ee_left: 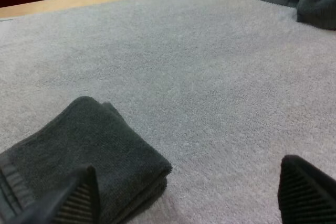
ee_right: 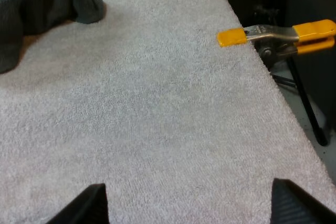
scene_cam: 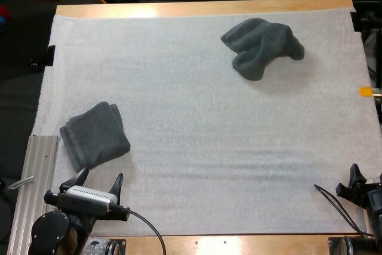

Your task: Pick towel from pile, fold and stack

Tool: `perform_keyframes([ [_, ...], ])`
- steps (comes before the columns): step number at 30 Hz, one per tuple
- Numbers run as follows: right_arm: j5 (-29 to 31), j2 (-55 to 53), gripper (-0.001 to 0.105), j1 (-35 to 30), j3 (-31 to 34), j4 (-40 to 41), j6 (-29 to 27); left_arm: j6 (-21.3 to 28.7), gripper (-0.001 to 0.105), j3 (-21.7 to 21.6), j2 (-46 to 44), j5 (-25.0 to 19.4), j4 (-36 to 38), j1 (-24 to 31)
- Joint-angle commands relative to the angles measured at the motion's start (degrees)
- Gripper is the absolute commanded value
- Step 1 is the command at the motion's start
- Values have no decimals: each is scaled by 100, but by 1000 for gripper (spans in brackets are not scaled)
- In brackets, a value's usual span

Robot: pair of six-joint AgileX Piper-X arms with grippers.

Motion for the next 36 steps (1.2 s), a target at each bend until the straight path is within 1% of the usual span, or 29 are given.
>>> perform_keyframes([
  [1, -11, -259, 62, -6, -30, -7, -71, -17, 68, -16, -809, -30, -101, -18],
  [16, -15, -259, 62, -6, -31, -7, -9, -41, 68, -16, -809, -29, -162, -18],
  [19, -14, -257, 62, -6, -92, 77, 33, -65, 68, -17, -807, 109, -267, -18],
  [22, -105, -184, 62, -6, -228, 186, 33, -177, 68, -48, -732, 415, -273, -18],
  [23, -257, -117, 62, -6, -284, 219, 33, -235, 68, -47, -680, 553, -273, -18],
  [28, -772, 329, 62, -6, -552, 307, 33, -332, 68, -127, -332, 879, -273, -18],
  [31, -1100, 690, 62, -6, -736, 317, 63, -332, 68, -292, 10, 1172, -273, -18],
  [36, -1844, 1345, 62, -6, -1119, 306, 102, -319, 68, -759, 716, 1635, -273, -18],
])
